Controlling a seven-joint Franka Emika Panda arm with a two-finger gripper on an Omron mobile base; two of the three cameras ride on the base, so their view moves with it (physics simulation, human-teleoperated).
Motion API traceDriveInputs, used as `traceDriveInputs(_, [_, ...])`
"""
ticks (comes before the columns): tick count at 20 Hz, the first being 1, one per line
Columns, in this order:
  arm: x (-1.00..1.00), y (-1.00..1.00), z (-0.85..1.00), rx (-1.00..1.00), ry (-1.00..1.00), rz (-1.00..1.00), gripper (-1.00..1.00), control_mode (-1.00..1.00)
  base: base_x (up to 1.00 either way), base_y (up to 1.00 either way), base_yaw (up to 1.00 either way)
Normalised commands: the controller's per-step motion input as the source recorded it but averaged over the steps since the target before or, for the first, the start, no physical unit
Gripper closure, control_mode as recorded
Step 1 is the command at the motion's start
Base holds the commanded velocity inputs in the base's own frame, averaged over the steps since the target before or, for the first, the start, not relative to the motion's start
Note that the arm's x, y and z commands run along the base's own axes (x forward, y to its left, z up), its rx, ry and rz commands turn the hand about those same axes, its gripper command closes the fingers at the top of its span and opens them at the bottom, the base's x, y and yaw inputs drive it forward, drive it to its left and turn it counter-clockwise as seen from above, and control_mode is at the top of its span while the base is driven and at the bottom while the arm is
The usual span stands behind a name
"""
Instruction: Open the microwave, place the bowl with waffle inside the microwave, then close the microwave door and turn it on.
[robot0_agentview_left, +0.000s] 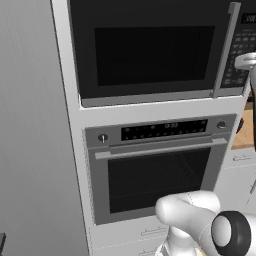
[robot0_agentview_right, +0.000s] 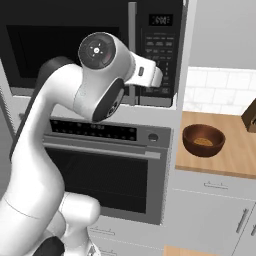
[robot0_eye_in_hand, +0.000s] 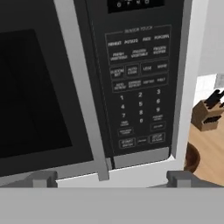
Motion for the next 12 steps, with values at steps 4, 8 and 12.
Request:
traceDriveInputs(4, [0.05, 0.28, 0.0, 0.02, 0.0, 0.01, -1.0, -1.0, 0.0, 0.0, 0.0])
traceDriveInputs(8, [0.46, 0.31, 0.0, 0.0, 0.02, 0.02, -1.0, -1.0, 0.0, 0.0, 0.0])
traceDriveInputs(12, [0.64, 0.11, 0.0, 0.0, 0.0, 0.02, -1.0, -1.0, 0.0, 0.0, 0.0])
